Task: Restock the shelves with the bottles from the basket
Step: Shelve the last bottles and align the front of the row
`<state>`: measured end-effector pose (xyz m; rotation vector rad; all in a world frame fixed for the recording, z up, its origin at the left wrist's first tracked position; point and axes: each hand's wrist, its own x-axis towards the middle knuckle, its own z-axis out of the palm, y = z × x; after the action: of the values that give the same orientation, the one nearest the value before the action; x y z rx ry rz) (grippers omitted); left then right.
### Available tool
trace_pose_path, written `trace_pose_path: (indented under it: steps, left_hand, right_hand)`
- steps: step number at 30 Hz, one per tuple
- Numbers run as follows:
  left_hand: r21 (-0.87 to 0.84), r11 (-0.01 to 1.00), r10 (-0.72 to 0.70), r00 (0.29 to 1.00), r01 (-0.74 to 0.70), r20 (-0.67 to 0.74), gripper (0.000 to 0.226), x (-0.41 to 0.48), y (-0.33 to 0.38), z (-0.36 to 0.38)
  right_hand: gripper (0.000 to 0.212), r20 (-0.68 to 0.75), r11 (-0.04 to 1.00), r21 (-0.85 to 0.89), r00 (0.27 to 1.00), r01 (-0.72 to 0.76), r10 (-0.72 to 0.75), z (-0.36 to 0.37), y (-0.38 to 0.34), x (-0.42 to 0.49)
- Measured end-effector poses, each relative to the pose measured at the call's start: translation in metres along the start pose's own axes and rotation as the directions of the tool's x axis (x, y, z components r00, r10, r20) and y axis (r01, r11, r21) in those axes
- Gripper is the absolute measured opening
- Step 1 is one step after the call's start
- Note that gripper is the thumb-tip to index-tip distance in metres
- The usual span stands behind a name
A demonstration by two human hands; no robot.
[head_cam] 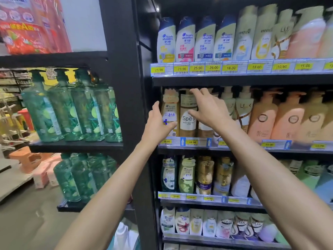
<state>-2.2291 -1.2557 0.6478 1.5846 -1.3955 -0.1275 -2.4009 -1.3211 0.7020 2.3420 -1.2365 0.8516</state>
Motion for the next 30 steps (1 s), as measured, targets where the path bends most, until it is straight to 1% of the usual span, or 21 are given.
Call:
trace_pose_path:
  steps: [4,10,14,18,25,30]
  left_hand:
    - [-0.069,0.996,-0.046,0.998,0.049,0.032,0.102,0.010,-0.005,0.010]
    - [-0.057,0.993,-0.097,0.994,0.100,0.053,0.102,0.021,-0.013,0.017]
    - [-0.081,0.991,-0.103,0.994,0.105,0.024,0.101,0.023,-0.019,0.022]
    - [-0.094,0.988,-0.118,0.993,0.120,0.031,0.094,0.024,-0.023,0.027]
    - [-0.126,0.986,-0.106,0.994,0.110,0.033,0.089,0.025,-0.031,0.034]
    - [-0.117,0.989,-0.089,0.996,0.086,-0.021,0.079,0.027,-0.036,0.041]
  right_hand:
    - [0.069,0.034,0.999,-0.025,0.999,-0.027,0.028,0.001,0.001,0.008]
    - [0.071,0.057,0.995,-0.100,0.998,-0.017,0.023,0.004,-0.002,0.018]
    - [0.067,0.038,0.993,-0.109,0.998,-0.045,0.050,0.012,-0.002,0.013]
    - [0.066,0.024,0.996,-0.088,0.999,-0.026,0.029,0.020,-0.004,0.011]
    - [0.065,0.085,0.996,-0.088,0.996,0.013,-0.005,0.029,-0.003,0.025]
    - [0.068,0.095,0.998,-0.069,0.996,0.009,-0.002,0.034,-0.002,0.027]
